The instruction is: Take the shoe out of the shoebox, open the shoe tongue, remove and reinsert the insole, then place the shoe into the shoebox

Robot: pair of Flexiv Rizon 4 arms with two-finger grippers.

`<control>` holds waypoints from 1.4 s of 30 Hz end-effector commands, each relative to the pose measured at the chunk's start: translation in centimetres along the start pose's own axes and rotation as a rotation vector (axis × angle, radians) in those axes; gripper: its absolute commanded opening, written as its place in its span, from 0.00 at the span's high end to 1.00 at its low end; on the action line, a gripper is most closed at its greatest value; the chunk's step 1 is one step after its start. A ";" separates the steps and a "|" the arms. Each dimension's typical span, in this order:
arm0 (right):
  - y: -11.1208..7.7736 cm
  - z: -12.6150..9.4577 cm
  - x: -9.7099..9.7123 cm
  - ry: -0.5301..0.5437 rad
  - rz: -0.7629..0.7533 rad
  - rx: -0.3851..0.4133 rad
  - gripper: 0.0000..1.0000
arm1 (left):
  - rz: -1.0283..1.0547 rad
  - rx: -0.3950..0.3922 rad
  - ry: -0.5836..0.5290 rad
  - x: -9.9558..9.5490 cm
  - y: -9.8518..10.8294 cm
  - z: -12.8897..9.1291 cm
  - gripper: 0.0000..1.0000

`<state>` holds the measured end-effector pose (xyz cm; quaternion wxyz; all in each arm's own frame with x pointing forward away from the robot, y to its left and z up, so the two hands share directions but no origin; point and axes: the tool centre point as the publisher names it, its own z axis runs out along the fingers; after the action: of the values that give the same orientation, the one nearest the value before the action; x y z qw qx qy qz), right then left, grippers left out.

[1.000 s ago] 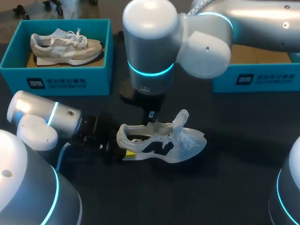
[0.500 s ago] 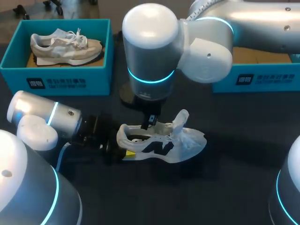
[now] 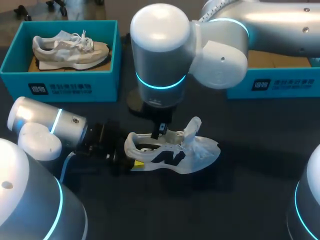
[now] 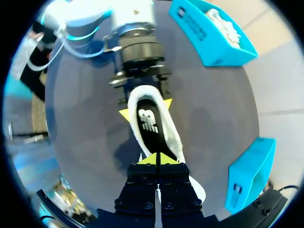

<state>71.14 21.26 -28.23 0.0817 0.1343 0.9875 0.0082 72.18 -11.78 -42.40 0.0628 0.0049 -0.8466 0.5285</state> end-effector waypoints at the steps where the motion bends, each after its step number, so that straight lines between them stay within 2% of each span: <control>1: 1.2 1.7 -0.1 0.042 -0.110 -0.022 1.00 | -0.001 -0.004 0.002 0.0 0.1 0.1 1.00; 3: 1.0 1.8 0.0 0.032 -0.135 0.040 1.00 | -0.001 -0.004 0.002 0.0 0.1 0.1 1.00; 17: 1.0 1.8 0.0 0.032 -0.135 0.040 1.00 | -0.001 -0.004 0.002 0.0 0.1 0.1 1.00; 20: 1.3 3.0 -0.3 0.052 -0.161 0.046 1.00 | -0.001 -0.004 0.002 0.0 0.1 0.1 1.00; 28: 1.3 5.9 -0.6 0.124 -0.198 -0.018 1.00 | -0.001 -0.004 0.002 0.0 0.1 0.1 1.00; 33: 0.9 7.6 -0.5 0.167 -0.194 -0.026 1.00 | -0.001 -0.004 0.002 0.0 0.1 0.1 1.00; 42: -0.2 8.1 0.2 0.193 -0.184 0.006 1.00 | -0.001 -0.004 0.002 0.0 0.1 0.1 1.00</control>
<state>72.64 21.26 -36.41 -0.0150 0.0420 0.9990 0.0096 72.18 -11.78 -42.39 0.0628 0.0048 -0.8465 0.5286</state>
